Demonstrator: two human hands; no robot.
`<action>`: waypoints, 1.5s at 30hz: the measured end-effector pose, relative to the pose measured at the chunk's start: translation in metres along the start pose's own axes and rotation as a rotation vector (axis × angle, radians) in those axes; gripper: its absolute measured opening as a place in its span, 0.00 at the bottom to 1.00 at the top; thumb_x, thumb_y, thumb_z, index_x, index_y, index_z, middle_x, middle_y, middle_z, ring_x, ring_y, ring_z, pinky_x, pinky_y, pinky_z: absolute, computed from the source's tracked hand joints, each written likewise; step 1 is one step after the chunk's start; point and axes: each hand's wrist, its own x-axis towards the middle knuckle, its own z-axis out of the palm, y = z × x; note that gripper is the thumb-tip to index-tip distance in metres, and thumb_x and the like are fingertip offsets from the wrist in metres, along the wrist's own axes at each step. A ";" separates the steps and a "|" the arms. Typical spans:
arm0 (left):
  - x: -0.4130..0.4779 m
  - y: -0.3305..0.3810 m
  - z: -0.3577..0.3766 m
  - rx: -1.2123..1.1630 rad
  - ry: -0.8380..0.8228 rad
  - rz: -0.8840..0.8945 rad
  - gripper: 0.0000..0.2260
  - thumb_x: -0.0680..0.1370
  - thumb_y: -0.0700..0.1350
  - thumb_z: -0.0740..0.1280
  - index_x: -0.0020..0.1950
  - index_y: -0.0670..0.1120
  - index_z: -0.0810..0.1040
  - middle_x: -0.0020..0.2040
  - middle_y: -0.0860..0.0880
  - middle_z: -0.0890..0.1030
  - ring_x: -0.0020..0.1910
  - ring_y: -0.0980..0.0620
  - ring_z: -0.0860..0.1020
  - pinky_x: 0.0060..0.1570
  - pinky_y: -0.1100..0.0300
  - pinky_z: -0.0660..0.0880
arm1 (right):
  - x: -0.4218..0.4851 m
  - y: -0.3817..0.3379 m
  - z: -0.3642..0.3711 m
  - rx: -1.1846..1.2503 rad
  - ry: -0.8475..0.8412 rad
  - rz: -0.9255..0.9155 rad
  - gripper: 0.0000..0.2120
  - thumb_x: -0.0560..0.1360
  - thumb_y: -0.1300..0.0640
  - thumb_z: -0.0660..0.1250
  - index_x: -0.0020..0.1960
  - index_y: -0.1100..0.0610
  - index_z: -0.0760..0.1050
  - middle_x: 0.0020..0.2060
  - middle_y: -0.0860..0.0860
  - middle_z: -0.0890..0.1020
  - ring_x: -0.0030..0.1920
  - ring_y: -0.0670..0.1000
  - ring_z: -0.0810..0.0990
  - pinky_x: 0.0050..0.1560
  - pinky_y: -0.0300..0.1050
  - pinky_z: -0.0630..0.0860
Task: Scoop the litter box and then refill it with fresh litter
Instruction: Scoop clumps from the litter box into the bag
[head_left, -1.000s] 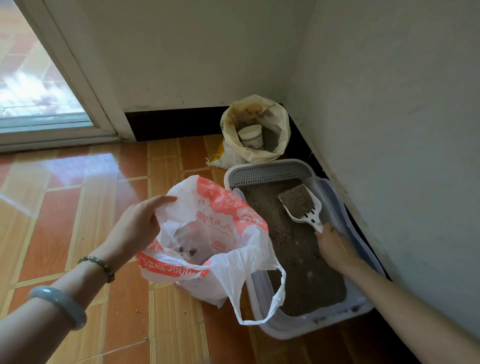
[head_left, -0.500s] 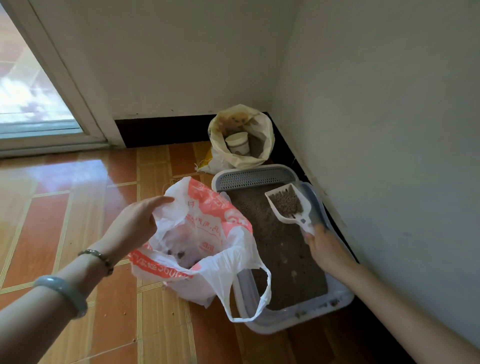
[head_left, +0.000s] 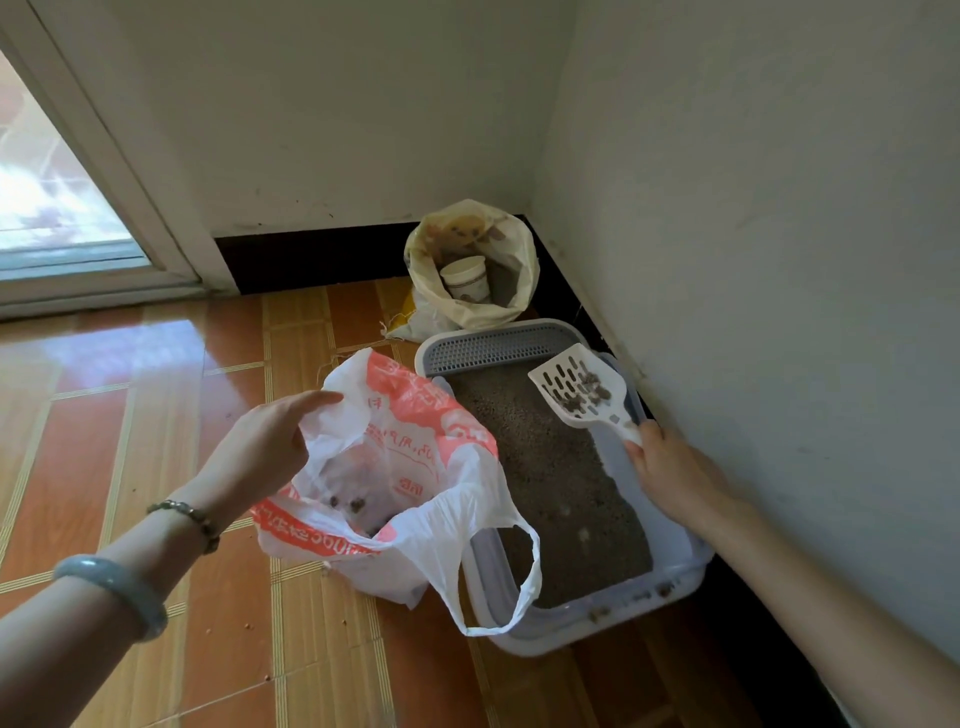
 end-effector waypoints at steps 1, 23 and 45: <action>0.000 0.000 0.000 0.002 -0.003 -0.002 0.24 0.76 0.29 0.57 0.66 0.50 0.74 0.60 0.41 0.79 0.46 0.43 0.81 0.38 0.59 0.78 | 0.000 0.001 -0.001 0.016 -0.010 0.003 0.12 0.82 0.50 0.48 0.48 0.57 0.63 0.36 0.49 0.69 0.31 0.49 0.68 0.28 0.44 0.61; -0.004 0.007 -0.005 -0.004 0.014 -0.010 0.23 0.76 0.29 0.56 0.66 0.47 0.74 0.59 0.40 0.79 0.48 0.41 0.80 0.38 0.59 0.77 | -0.004 0.008 0.003 0.034 -0.039 -0.062 0.12 0.81 0.48 0.50 0.45 0.55 0.62 0.32 0.47 0.69 0.31 0.49 0.71 0.28 0.42 0.64; -0.006 0.005 -0.008 -0.017 0.001 -0.043 0.23 0.77 0.30 0.57 0.67 0.48 0.72 0.61 0.42 0.78 0.51 0.44 0.80 0.46 0.57 0.79 | -0.024 -0.075 -0.073 -0.036 0.521 -0.407 0.09 0.75 0.54 0.65 0.41 0.59 0.70 0.32 0.49 0.69 0.27 0.50 0.65 0.25 0.33 0.48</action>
